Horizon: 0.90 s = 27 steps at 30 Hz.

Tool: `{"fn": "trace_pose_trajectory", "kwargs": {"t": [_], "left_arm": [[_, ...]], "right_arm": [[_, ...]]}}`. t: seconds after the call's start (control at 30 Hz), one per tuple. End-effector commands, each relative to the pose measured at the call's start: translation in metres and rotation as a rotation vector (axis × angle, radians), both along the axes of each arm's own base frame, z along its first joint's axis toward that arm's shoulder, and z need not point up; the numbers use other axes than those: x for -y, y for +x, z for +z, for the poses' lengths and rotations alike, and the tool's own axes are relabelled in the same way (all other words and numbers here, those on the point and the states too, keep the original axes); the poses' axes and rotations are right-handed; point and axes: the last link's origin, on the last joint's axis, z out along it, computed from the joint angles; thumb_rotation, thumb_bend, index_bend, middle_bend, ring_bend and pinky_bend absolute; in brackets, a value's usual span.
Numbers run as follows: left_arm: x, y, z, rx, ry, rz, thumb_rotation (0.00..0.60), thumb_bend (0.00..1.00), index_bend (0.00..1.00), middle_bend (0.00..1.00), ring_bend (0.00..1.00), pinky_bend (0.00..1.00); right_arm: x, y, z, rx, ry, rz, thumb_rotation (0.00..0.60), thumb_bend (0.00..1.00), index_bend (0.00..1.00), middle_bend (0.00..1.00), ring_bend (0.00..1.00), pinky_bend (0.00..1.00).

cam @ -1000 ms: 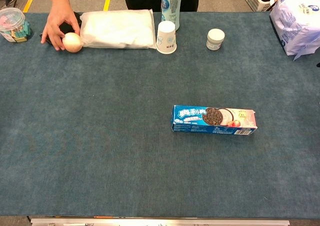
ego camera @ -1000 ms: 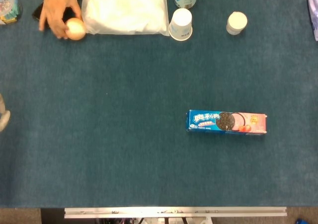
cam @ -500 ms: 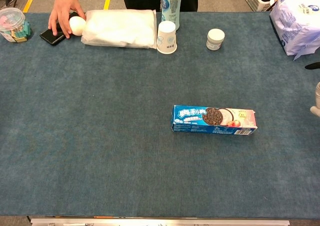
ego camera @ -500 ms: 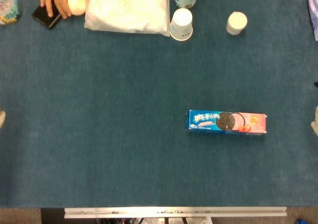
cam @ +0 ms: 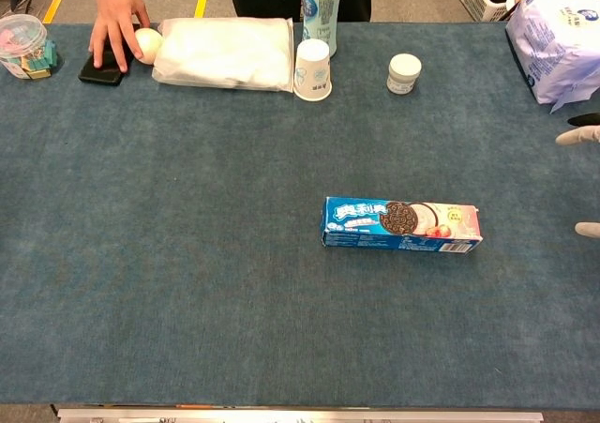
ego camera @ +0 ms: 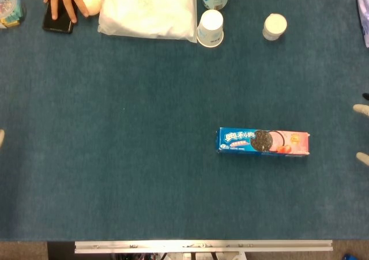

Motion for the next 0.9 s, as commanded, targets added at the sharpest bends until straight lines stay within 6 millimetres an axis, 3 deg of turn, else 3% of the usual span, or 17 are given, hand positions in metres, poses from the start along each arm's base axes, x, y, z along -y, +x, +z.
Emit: {"fn": "trace_pose_trajectory", "kwargs": {"t": [0.03,0.17,0.33,0.53,0.73,0.9], "left_arm": [[0.000,0.000,0.000,-0.001,0.000,0.002,0.600,0.28,0.66,0.52,0.36,0.47],[0.001,-0.001,0.001,-0.004,0.002,0.004,0.600,0.28,0.66,0.52,0.36,0.47],[0.003,0.000,0.005,-0.008,0.019,0.005,0.600,0.28,0.66,0.52,0.36,0.47],[0.008,0.001,0.010,-0.019,0.040,0.010,0.600,0.28,0.66,0.52,0.36,0.47],[0.014,0.002,0.016,-0.028,0.064,0.017,0.600,0.28,0.66,0.52,0.36,0.47],[0.018,0.003,0.020,-0.031,0.080,0.018,0.600,0.28,0.66,0.52,0.36,0.47]], "right_arm": [[0.000,0.000,-0.004,0.010,0.013,-0.001,0.600,0.00,0.22,0.11,0.00,0.10],[-0.002,0.002,-0.014,0.028,0.040,0.013,0.600,0.00,0.27,0.11,0.00,0.08],[-0.004,0.003,-0.027,0.052,0.060,0.045,0.600,0.00,0.42,0.11,0.00,0.00],[-0.004,0.003,-0.039,0.065,0.081,0.071,0.600,0.00,0.50,0.11,0.00,0.00],[-0.003,0.002,-0.054,0.060,0.114,0.087,0.600,0.00,0.50,0.11,0.00,0.00],[-0.005,0.002,-0.067,0.054,0.152,0.095,0.600,0.00,0.36,0.10,0.00,0.00]]}}
